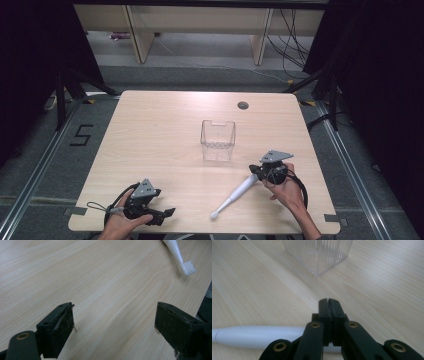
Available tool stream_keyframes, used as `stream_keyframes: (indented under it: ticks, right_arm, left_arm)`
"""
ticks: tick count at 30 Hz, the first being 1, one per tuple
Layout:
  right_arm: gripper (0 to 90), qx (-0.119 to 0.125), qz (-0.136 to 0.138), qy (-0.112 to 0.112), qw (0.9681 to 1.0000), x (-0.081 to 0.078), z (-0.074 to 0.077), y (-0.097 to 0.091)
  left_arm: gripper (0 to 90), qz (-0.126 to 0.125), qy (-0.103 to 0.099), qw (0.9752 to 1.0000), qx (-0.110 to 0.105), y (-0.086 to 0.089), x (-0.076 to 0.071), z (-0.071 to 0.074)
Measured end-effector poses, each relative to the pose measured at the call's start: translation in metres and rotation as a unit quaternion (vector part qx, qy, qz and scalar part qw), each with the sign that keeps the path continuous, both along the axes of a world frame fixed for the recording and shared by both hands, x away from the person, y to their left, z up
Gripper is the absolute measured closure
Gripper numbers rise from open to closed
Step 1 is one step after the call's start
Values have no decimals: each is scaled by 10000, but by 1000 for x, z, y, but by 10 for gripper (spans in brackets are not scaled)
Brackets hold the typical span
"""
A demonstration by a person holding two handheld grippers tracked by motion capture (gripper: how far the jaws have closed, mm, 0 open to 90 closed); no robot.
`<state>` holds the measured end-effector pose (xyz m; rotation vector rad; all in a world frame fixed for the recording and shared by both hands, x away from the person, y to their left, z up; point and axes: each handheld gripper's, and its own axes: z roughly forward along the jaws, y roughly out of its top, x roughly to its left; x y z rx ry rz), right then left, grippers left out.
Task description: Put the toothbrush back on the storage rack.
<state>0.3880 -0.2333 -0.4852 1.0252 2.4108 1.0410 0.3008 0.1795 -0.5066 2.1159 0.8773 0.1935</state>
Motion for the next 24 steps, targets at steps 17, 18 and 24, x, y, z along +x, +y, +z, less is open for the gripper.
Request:
stream_keyframes:
  ticks: [17, 18, 24]
  right_arm:
    - [891, -171, -29, 301, 9994, 4, -9, 3]
    - [891, -179, -27, 304, 9994, 4, -10, 3]
    - [889, -212, 5, 407, 9989, 0, -8, 3]
  left_arm:
    - [149, 45, -2, 10000, -82, -1, -1, 0]
    - [149, 50, -4, 9999, -92, -1, -1, 0]
    - [150, 40, -8, 10000, -10, 0, -1, 0]
